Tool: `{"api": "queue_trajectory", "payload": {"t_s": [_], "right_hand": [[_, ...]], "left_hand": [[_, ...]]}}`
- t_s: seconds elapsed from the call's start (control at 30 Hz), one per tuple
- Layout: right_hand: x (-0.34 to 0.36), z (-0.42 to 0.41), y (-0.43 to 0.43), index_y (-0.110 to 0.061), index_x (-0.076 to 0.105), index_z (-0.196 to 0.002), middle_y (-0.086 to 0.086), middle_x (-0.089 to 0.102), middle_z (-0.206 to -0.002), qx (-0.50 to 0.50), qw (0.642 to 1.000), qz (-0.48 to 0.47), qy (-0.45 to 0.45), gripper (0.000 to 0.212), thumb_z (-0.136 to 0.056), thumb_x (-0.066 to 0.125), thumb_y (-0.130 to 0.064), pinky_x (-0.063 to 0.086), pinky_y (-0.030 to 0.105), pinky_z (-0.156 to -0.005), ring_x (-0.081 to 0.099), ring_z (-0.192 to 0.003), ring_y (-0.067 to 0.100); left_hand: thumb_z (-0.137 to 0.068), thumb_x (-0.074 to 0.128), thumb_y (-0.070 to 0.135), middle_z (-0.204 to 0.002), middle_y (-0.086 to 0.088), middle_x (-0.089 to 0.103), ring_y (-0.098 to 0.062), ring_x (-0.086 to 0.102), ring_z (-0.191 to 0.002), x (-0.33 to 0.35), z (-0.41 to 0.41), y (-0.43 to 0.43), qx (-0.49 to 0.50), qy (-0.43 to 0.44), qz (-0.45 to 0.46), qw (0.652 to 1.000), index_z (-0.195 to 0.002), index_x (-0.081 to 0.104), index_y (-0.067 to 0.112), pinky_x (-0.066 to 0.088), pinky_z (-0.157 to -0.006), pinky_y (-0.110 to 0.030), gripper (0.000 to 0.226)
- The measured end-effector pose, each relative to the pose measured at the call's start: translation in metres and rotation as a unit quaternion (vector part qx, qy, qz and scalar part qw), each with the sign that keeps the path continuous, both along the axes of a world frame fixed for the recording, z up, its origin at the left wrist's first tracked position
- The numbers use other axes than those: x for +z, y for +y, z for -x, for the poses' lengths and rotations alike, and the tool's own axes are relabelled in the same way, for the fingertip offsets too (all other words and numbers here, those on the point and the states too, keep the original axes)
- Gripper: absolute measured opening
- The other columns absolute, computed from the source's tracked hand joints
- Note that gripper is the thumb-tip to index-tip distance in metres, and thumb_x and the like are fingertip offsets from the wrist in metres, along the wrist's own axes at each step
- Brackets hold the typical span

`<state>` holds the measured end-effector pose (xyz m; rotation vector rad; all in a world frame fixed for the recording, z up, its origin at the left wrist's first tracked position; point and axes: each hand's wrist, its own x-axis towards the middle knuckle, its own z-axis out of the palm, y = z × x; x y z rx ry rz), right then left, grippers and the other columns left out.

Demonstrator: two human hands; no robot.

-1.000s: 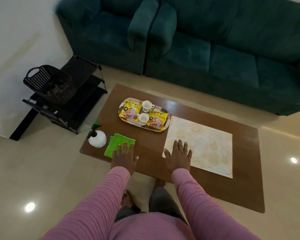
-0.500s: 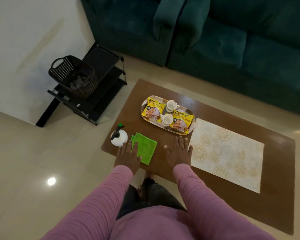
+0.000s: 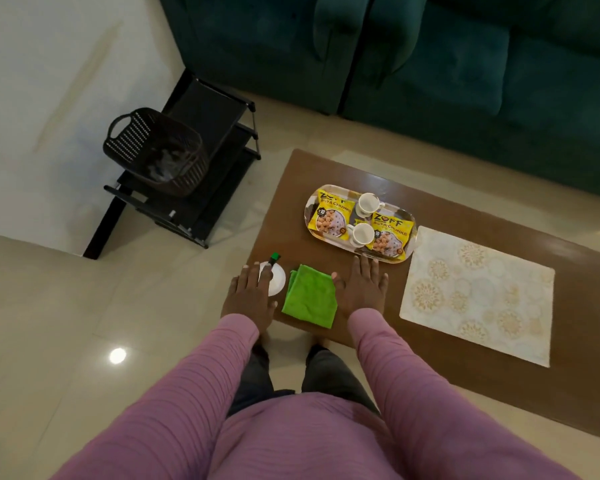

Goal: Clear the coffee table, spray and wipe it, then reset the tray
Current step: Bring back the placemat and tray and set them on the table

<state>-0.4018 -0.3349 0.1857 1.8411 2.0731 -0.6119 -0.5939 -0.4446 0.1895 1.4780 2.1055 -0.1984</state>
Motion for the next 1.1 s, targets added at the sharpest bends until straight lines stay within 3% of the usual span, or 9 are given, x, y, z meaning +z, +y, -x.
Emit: {"api": "queue_trajectory", "payload": {"t_s": [0.4, 0.63, 0.83, 1.0, 1.1], "right_hand": [[-0.004, 0.044, 0.006, -0.016, 0.014, -0.152, 0.002, 0.008, -0.161, -0.088, 0.996, 0.002, -0.007, 0.07, -0.096, 0.03, -0.055, 0.001, 0.047, -0.119, -0.003, -0.148, 0.023], [-0.065, 0.025, 0.068, -0.017, 0.018, -0.151, 0.003, 0.013, -0.16, -0.119, 0.993, 0.002, -0.003, 0.068, -0.096, 0.032, -0.053, 0.001, 0.048, -0.119, 0.001, -0.148, 0.023], [-0.128, 0.001, 0.13, -0.014, 0.03, -0.147, 0.006, 0.026, -0.156, -0.168, 0.985, -0.04, 0.019, 0.059, -0.097, 0.04, -0.043, 0.008, 0.047, -0.117, 0.016, -0.146, 0.026], [-0.169, -0.041, 0.179, -0.008, 0.049, -0.134, 0.013, 0.049, -0.14, -0.296, 0.943, -0.138, 0.058, 0.043, -0.096, 0.045, -0.027, 0.035, 0.045, -0.104, 0.045, -0.127, 0.034], [-0.187, -0.074, 0.201, -0.009, 0.049, -0.132, 0.016, 0.05, -0.134, -0.34, 0.931, -0.13, 0.036, 0.04, -0.094, 0.043, -0.018, 0.039, 0.045, -0.097, 0.048, -0.119, 0.039]], "left_hand": [[-0.1, 0.033, 0.045, -0.162, -0.009, 0.014, -0.029, 0.011, -0.15, -0.008, 0.047, 0.079, -0.094, -0.032, -0.013, 0.995, -0.155, 0.009, 0.015, 0.012, -0.122, -0.043, 0.067], [-0.101, 0.031, 0.046, -0.162, -0.009, 0.018, -0.028, 0.013, -0.15, -0.063, 0.041, 0.161, -0.083, -0.037, 0.004, 0.996, -0.154, 0.013, 0.012, 0.015, -0.121, -0.042, 0.066], [-0.103, 0.033, 0.036, -0.158, -0.011, 0.027, -0.031, 0.026, -0.145, -0.124, 0.026, 0.223, -0.03, -0.054, 0.043, 0.997, -0.152, 0.021, 0.011, 0.025, -0.116, -0.043, 0.057], [-0.102, 0.038, 0.02, -0.145, -0.017, 0.046, -0.038, 0.046, -0.128, -0.164, 0.011, 0.264, 0.108, -0.099, 0.036, 0.989, -0.147, 0.034, 0.013, 0.035, -0.104, -0.041, 0.046], [-0.104, 0.035, 0.014, -0.141, -0.022, 0.047, -0.04, 0.045, -0.127, -0.186, 0.005, 0.282, 0.198, -0.139, 0.038, 0.97, -0.143, 0.04, 0.005, 0.033, -0.103, -0.039, 0.04]]}}
